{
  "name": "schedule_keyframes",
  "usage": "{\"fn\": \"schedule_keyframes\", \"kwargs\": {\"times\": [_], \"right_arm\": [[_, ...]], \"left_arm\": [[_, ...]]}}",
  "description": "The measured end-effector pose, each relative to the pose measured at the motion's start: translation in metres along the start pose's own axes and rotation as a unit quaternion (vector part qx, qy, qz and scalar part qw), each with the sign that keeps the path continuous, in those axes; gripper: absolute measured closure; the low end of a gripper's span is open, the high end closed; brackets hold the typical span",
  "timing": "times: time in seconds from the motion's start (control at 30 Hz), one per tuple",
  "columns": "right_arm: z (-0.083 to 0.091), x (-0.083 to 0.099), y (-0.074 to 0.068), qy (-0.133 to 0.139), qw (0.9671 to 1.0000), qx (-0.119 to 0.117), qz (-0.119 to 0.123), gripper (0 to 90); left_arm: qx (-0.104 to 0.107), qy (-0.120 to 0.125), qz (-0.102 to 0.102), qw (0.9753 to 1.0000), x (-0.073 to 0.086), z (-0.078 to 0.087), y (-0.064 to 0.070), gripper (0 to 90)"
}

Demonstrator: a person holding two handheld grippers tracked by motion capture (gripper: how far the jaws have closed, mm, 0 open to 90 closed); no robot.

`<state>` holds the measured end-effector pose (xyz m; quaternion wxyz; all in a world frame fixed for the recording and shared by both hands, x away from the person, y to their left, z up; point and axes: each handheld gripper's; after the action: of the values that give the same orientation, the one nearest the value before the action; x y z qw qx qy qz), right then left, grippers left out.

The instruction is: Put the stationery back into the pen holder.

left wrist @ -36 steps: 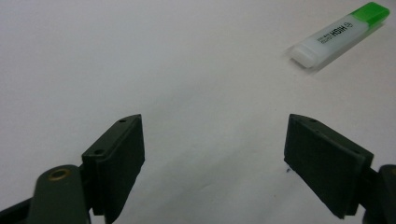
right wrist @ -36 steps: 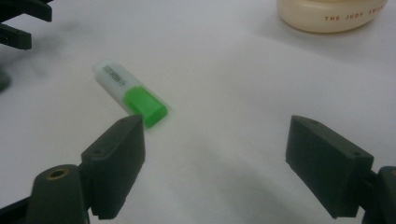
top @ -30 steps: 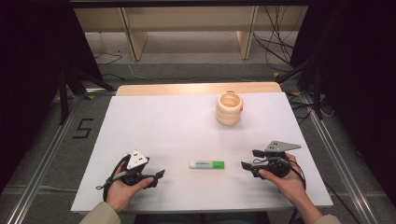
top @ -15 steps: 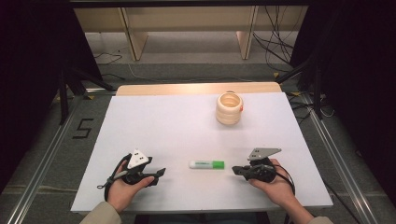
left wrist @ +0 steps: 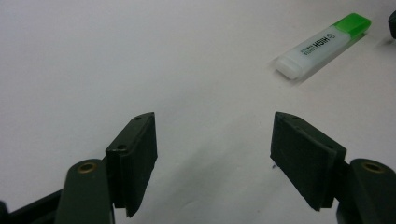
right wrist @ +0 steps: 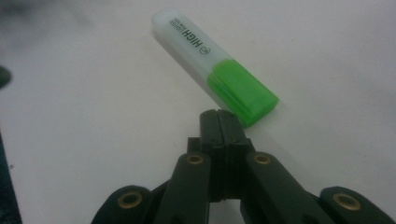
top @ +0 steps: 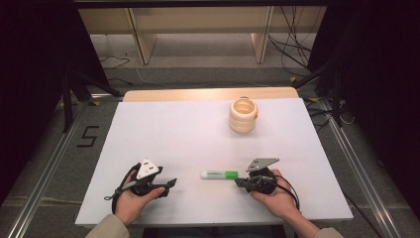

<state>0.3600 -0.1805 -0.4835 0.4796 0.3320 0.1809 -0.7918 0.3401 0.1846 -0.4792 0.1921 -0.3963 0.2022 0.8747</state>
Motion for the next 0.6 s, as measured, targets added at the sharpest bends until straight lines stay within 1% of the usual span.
{"fn": "schedule_keyframes", "kwargs": {"times": [0.1, 0.17, 0.2, 0.4, 0.6], "right_arm": [[-0.0053, -0.0024, -0.0002, -0.008, 1.0, 0.002, -0.001, 90.0], [-0.0064, -0.0029, -0.0001, -0.008, 1.0, 0.004, -0.001, 90.0], [-0.008, -0.0037, 0.0002, -0.01, 0.9999, 0.007, 0.002, 90.0], [-0.0106, -0.005, 0.0005, -0.014, 0.9998, 0.012, 0.0, 90.0], [-0.0121, -0.0064, 0.0007, -0.015, 0.9996, 0.023, -0.001, 90.0]], "left_arm": [[0.0, 0.0, -0.001, 1.0, 0.0, 0.0001, -0.0001, 31.3], [0.0, 0.0, 0.0, 1.0, 0.0001, 0.0, 0.0, 31.2], [0.001, 0.0, 0.0, 1.0, 0.0001, -0.0001, 0.0, 31.1], [0.001, 0.001, -0.001, 1.0, 0.0, -0.0004, 0.0003, 31.0], [0.003, 0.001, -0.001, 1.0, 0.0, -0.0008, 0.0009, 31.0]]}}
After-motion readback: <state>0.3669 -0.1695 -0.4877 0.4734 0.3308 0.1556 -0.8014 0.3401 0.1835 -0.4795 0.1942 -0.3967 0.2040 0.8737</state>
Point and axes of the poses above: each handheld gripper's, and its own axes: z roughly backward along the jaws, x roughly out of its underside, y roughly to its right, and after that the axes turned 13 degrees about z, right-handed
